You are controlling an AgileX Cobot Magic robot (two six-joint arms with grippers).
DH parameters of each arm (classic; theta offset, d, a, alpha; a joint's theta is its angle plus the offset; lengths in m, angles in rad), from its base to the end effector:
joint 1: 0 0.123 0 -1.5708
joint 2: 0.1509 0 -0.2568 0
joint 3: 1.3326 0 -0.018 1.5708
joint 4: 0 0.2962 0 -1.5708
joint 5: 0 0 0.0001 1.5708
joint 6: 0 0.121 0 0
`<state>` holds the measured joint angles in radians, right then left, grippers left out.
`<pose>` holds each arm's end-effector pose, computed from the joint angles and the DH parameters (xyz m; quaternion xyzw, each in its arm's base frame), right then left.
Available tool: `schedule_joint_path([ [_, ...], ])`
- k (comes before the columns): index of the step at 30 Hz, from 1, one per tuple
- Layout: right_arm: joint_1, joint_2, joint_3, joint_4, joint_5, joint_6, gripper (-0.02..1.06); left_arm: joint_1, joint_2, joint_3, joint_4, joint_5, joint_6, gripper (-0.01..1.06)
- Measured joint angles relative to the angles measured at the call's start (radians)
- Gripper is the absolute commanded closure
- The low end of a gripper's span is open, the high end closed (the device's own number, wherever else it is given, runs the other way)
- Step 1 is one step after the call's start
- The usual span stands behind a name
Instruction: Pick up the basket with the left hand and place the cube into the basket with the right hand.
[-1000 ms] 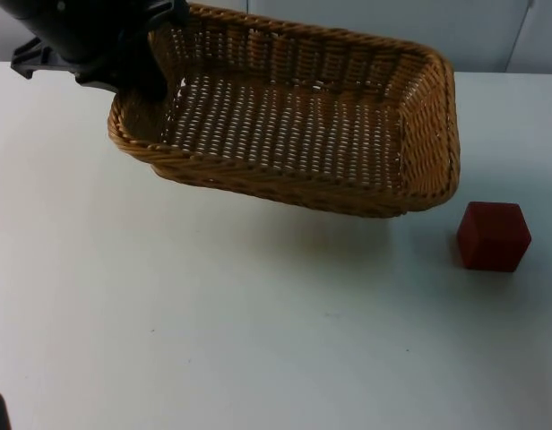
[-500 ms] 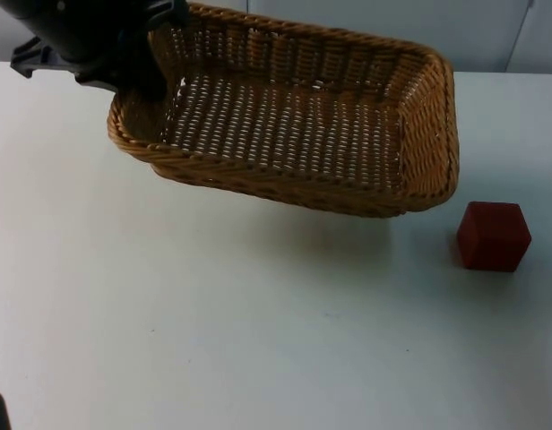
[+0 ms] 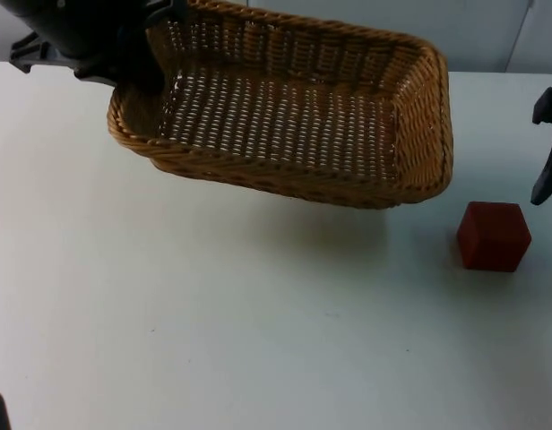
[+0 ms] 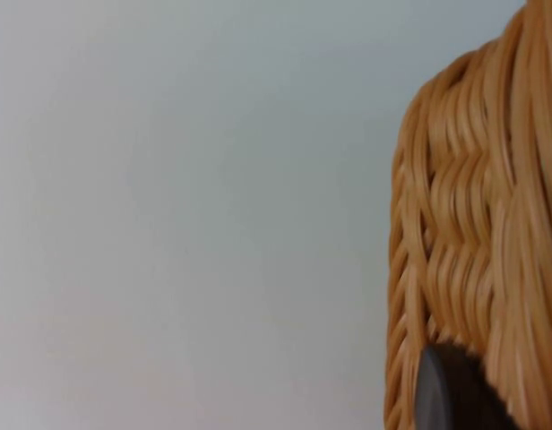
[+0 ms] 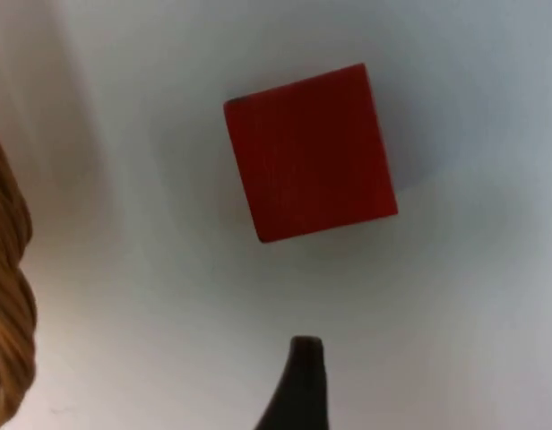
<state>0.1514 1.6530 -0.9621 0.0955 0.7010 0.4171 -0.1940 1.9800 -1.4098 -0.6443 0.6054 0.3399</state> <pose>0.3403 0.0594 0.1031 0.1629 0.9771 0.0711 0.1173 0.4528 -0.1312 0.1240 0.0407 0.9438 -0.2200 0.2433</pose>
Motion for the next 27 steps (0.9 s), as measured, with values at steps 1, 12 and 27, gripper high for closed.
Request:
schedule_joint_path([
  [1, 0.0, 0.008, 0.0, 0.008, -0.013, -0.002, 0.32, 0.0, 0.0, 0.0, 0.0, -0.002, 0.0, 1.05],
  [12, 0.0, 0.057, -0.001, 0.059, -0.072, -0.025, 0.32, 0.0, 0.0, 0.0, 0.0, -0.012, 0.0, 1.05],
  [27, 0.0, 0.129, -0.007, 0.086, -0.128, -0.073, 0.32, 0.0, 0.0, 0.0, 0.0, -0.02, 0.0, 1.05],
])
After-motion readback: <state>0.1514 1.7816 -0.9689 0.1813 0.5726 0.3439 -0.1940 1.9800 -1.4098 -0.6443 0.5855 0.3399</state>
